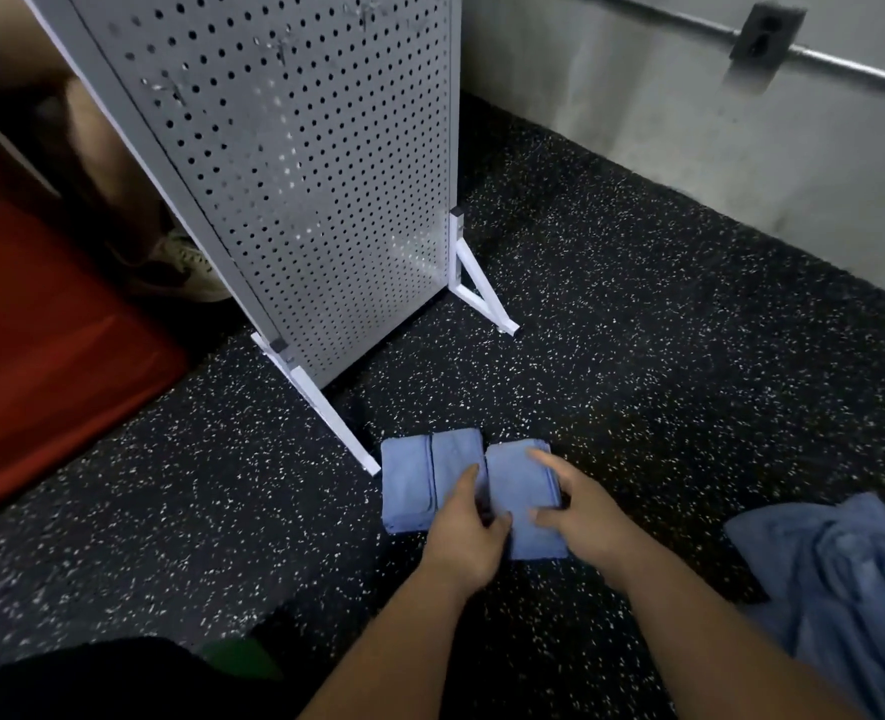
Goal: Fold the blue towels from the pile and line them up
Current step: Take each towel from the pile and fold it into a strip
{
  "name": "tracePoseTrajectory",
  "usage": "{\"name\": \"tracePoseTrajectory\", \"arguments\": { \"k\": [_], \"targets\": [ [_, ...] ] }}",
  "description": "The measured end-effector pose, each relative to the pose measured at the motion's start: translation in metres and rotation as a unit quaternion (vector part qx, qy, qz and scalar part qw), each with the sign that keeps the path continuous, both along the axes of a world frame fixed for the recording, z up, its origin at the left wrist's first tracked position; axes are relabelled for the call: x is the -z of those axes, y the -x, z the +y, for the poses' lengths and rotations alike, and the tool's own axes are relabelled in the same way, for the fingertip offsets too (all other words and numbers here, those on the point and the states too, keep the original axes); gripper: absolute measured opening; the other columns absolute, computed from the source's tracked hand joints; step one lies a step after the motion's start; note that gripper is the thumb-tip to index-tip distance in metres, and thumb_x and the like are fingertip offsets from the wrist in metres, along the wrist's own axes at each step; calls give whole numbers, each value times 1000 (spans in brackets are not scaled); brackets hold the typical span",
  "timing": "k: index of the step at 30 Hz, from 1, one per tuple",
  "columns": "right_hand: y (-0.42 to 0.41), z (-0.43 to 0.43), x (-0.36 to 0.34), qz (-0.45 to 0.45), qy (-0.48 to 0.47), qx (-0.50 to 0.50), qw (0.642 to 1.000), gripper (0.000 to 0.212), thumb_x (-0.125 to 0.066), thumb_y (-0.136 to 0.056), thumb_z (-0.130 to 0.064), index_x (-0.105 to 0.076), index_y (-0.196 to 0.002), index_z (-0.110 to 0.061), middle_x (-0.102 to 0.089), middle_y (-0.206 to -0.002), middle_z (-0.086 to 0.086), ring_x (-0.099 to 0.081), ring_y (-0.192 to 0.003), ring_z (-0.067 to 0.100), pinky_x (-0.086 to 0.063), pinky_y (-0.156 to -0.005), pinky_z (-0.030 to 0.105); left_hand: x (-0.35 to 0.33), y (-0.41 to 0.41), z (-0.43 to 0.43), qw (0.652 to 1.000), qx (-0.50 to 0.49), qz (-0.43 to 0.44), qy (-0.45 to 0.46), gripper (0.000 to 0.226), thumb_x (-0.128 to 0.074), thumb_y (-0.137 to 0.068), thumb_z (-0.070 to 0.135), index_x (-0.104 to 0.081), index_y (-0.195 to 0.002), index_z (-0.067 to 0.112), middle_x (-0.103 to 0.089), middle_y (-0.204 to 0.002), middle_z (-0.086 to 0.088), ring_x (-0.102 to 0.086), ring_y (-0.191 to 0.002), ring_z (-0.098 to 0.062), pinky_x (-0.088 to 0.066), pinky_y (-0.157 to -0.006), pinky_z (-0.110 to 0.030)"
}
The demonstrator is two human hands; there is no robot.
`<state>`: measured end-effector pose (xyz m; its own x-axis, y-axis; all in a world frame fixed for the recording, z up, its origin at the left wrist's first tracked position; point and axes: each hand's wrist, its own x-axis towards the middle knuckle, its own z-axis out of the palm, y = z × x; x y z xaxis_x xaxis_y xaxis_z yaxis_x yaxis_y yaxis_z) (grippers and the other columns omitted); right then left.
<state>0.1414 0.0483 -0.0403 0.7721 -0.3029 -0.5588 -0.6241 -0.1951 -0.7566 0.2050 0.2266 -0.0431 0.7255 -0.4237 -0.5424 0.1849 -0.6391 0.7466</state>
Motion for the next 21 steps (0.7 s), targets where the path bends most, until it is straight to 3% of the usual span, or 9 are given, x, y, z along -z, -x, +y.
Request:
{"name": "tracePoseTrajectory", "arguments": {
  "k": [5, 8, 11, 18, 21],
  "targets": [
    [-19, -11, 40, 4, -3, 31, 1000, 76, -66, -96, 2, -49, -152, -46, -48, -143, -7, -55, -107, 0, -50, -85, 25, 27, -21, -3, 990, 30, -75, -117, 77, -65, -101, 40, -24, -165, 29, -36, -161, -3, -38, -148, -26, -34, -123, -40],
    [-30, -16, 59, 5, -3, 31, 1000, 75, -61, -97, 5, -48, -154, -43, -46, -145, -6, -55, -113, 9, -48, -87, 26, 40, -31, -2, 972, 86, -161, -150, 73, -63, -102, 40, -26, -164, 26, -31, -165, -1, -29, -150, -24, -30, -123, -38],
    [-44, -19, 73, -2, -9, 36, 999, 77, -57, -96, 8, -47, -155, -41, -49, -141, -7, -54, -115, 9, -45, -86, 20, 54, -35, -5, 962, 129, -191, -146, 74, -62, -102, 39, -24, -164, 28, -20, -171, -1, -16, -157, -22, -26, -126, -38],
    [-53, -31, 106, 4, -21, -11, 1000, 82, -58, -97, 4, -42, -153, -54, -51, -149, -10, -57, -123, 5, -48, -105, 31, 84, -38, -10, 936, 218, -211, -179, 82, -56, -102, 51, -9, -167, 37, 0, -176, 5, -1, -162, -23, -27, -128, -49],
    [-48, -31, 122, 19, 82, -67, 994, 85, -68, -98, -10, -31, -156, -60, -46, -155, -6, -48, -133, 20, -41, -118, 45, 89, -35, -12, 922, 255, -216, -194, 81, -50, -104, 55, 2, -166, 47, 9, -176, 2, 9, -162, -28, -17, -130, -50]
  ]
}}
